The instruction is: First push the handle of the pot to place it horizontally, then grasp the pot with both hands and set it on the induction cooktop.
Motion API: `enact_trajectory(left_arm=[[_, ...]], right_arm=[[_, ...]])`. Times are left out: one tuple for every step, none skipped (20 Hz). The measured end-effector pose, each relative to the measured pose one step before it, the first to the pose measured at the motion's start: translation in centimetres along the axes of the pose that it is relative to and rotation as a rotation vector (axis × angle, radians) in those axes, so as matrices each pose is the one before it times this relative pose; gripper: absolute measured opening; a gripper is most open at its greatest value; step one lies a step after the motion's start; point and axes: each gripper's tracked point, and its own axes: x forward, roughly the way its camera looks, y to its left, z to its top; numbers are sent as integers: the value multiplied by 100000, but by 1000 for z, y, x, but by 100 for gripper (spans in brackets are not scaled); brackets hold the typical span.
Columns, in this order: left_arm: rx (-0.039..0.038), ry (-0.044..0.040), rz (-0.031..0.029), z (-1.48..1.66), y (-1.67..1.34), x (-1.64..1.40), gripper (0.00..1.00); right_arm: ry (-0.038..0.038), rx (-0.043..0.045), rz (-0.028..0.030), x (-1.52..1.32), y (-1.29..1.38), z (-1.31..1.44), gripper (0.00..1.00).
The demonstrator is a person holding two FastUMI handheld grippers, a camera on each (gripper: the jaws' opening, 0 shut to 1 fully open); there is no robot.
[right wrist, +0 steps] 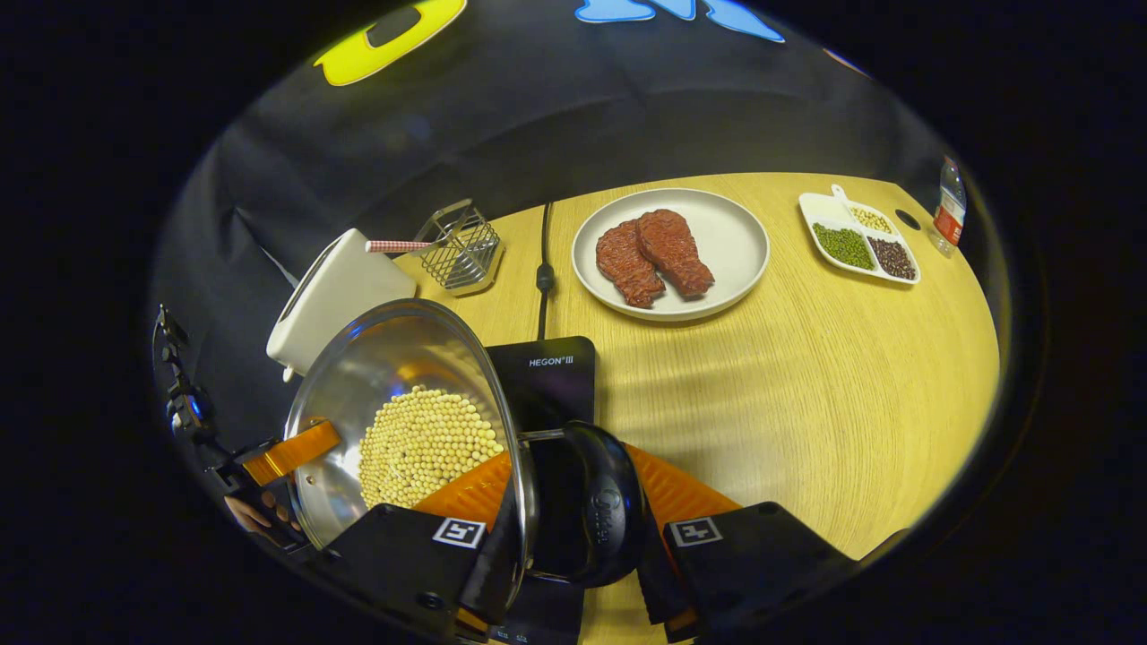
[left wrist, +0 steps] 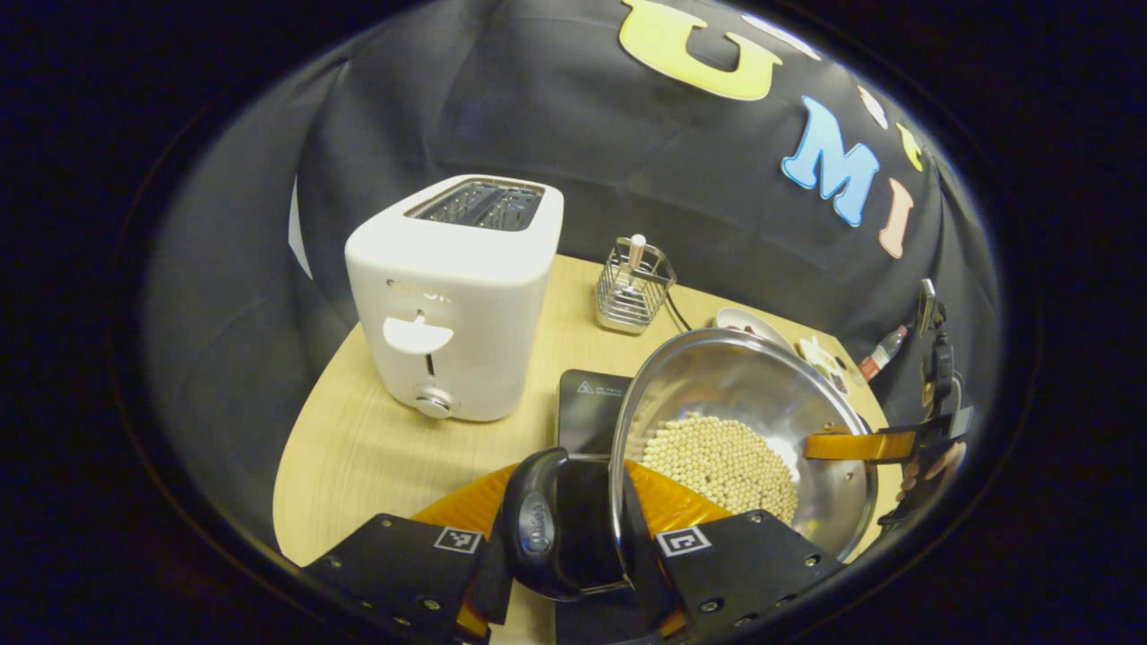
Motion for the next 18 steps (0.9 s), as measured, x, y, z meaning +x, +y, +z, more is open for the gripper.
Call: enact_trajectory(left_arm=[[-227, 380, -236, -192, -169, 43, 59], [16, 1649, -837, -379, -74, -128, 53], [-50, -664, 232, 157, 53, 206, 57], [506, 858, 238, -181, -18, -47, 62], [29, -118, 41, 52, -22, -45, 58], [-457, 56, -253, 103, -62, 68, 58], [118, 241, -28, -154, 23, -51, 58], [112, 273, 77, -31, 51, 4, 59], [-19, 304, 57, -12, 33, -92, 59], [-248, 77, 85, 118, 28, -92, 59], [-351, 78, 590, -40, 60, 58, 63], [-812, 461, 1062, -115, 61, 0, 60], [-398, 934, 2873, -238, 471, -6, 61], [-677, 1582, 2903, -553, 580, 131, 61], [-1716, -284, 424, -3, -109, -297, 67], [-1316, -918, 635, 128, 72, -302, 80], [-436, -1279, 977, 163, 158, -392, 79], [19, -853, 925, 221, 30, -439, 79]], right_arm=[[122, -210, -242, -54, -29, -112, 60], [-58, -663, -576, -128, -64, -141, 60], [-678, -784, -262, -41, -7, -8, 60], [-236, -1089, -749, 96, 19, -105, 57], [-811, -660, -83, 125, 51, 71, 60], [516, -54, 48, -144, -6, -149, 59], [-76, 318, 99, 17, 57, -3, 59], [257, 31, -86, 49, 53, -108, 62], [68, -243, -50, -66, 6, -21, 65], [41, -736, -1161, -48, -239, -92, 64], [180, -855, -1698, 2, -437, -101, 61], [858, -698, -901, -152, -290, -253, 71], [860, -816, -509, -52, -117, -208, 78], [-84, -794, 18, -444, -231, 69, 96], [-762, -664, -310, -324, -130, 156, 95], [-1498, -340, 550, -486, -52, 281, 93], [-1838, -223, 270, -493, -20, 313, 98], [-1921, -378, 149, -620, -85, 344, 98]])
